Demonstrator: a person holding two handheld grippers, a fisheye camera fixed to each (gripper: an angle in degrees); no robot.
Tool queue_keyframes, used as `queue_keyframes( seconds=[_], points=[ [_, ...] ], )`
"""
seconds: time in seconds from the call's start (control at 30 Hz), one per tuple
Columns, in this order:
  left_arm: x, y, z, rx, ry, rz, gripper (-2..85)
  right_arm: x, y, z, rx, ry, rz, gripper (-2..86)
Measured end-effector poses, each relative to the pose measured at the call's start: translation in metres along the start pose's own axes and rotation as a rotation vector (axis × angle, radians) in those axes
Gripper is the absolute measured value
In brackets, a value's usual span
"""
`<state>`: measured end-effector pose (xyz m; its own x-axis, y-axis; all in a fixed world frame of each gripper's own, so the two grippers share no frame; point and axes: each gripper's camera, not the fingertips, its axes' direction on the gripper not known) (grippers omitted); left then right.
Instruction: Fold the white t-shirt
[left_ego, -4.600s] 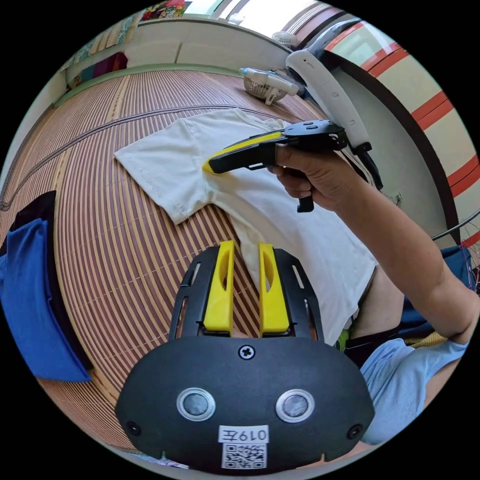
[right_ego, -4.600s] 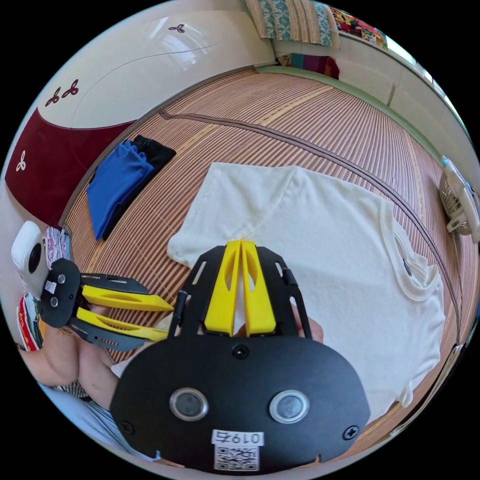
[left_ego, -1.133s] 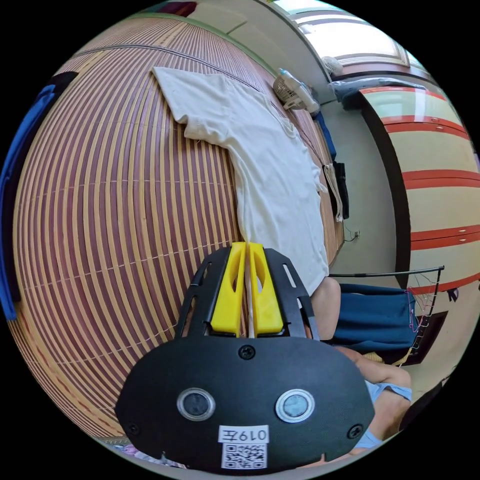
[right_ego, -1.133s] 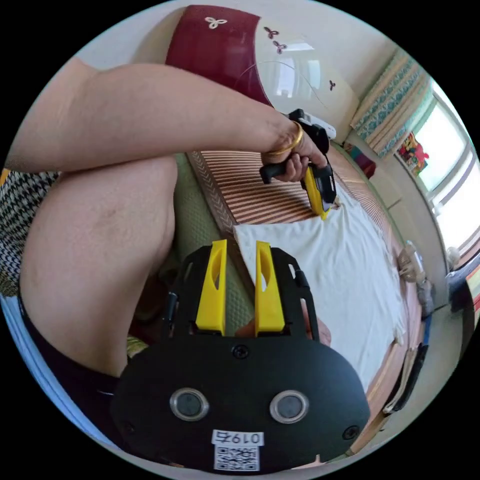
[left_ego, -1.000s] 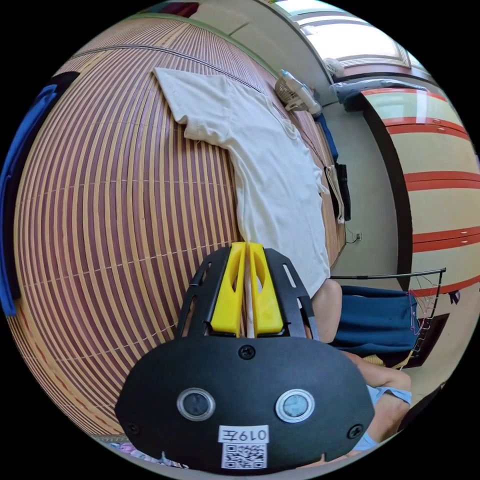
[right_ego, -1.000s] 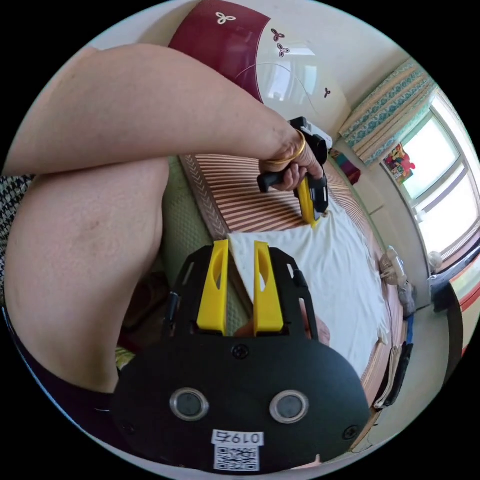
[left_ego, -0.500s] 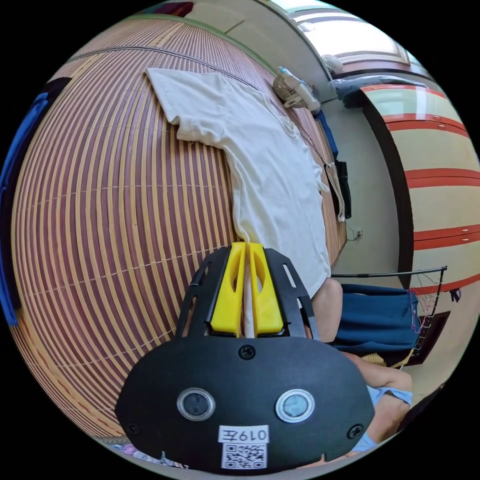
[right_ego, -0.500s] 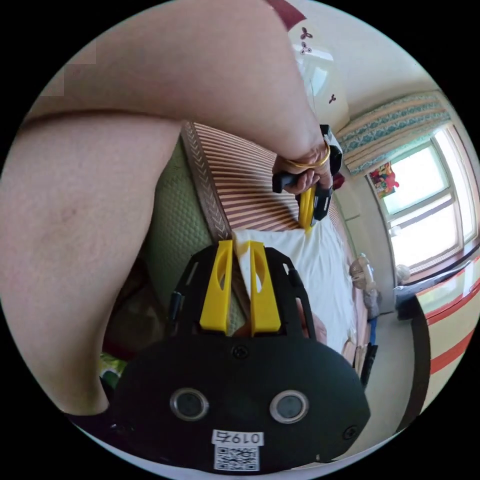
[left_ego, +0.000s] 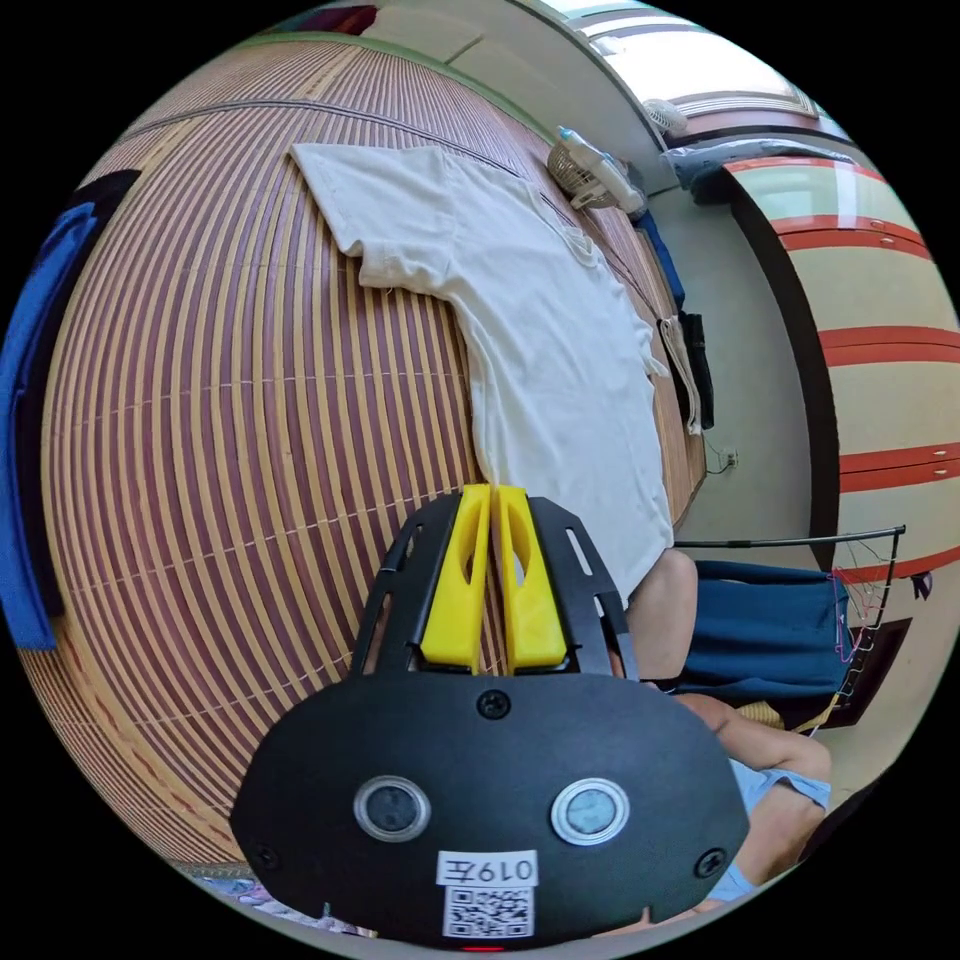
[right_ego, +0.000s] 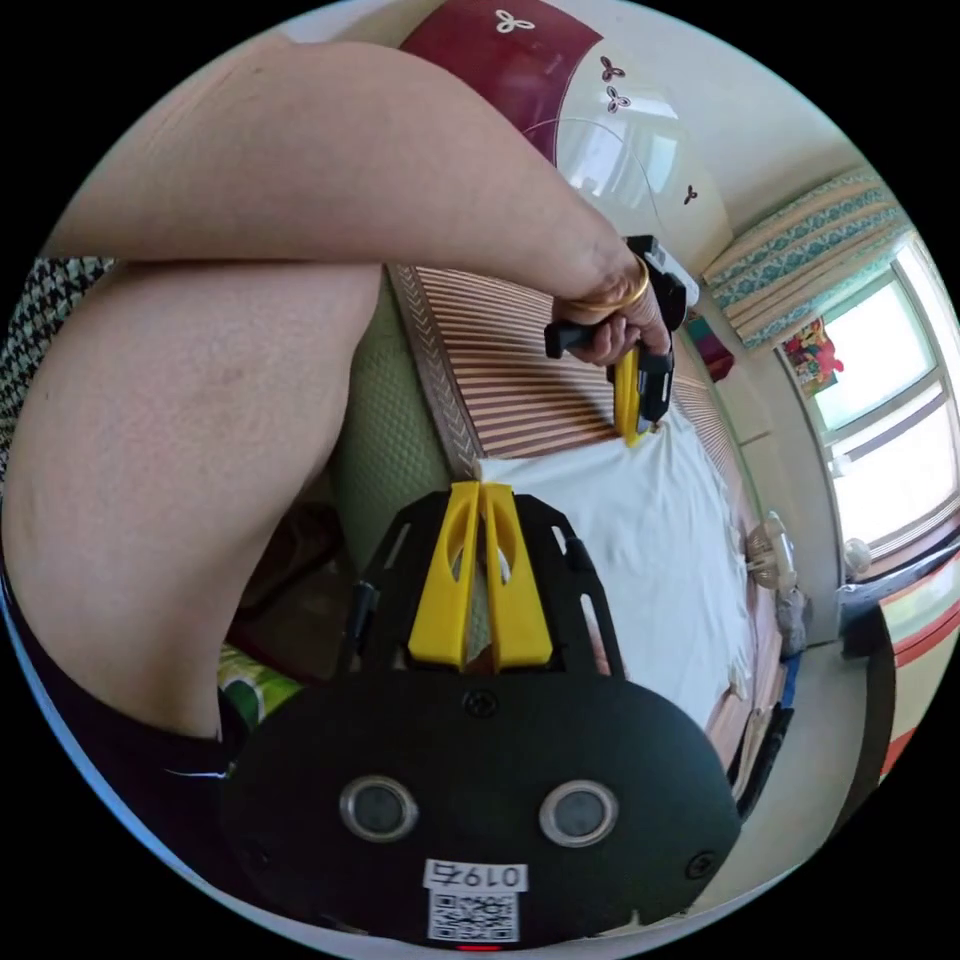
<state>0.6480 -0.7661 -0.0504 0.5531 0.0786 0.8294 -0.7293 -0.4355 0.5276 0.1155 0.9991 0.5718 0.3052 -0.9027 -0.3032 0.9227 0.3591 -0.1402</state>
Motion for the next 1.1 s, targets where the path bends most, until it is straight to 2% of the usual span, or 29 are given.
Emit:
queue_keyframes(
  seconds=[0.1, 0.17, 0.47, 0.6, 0.77, 1.1],
  points=[
    [0.003, -0.001, -0.005, 0.017, -0.057, 0.012, 1.4, 0.001, 0.007, 0.006, 0.029, -0.036, 0.044, -0.9],
    [-0.002, -0.003, -0.012, 0.090, -0.082, -0.030, 1.4, -0.001, 0.010, 0.012, 0.028, -0.047, 0.042, -0.9],
    [-0.029, -0.032, -0.012, 0.291, -0.017, -0.120, 0.9, 0.009, 0.022, 0.021, 0.050, -0.132, 0.075, -0.9],
    [-0.050, -0.037, -0.011, 0.296, 0.025, -0.184, 0.9, 0.013, 0.027, 0.022, 0.056, -0.137, 0.062, -0.9],
    [-0.079, -0.038, -0.007, 0.291, 0.229, -0.238, 1.3, 0.026, 0.036, 0.025, 0.077, -0.185, 0.109, -0.9],
    [-0.096, -0.068, -0.014, 0.267, 0.269, -0.220, 2.0, 0.039, 0.044, 0.020, 0.089, -0.191, 0.117, -0.9]
  ],
)
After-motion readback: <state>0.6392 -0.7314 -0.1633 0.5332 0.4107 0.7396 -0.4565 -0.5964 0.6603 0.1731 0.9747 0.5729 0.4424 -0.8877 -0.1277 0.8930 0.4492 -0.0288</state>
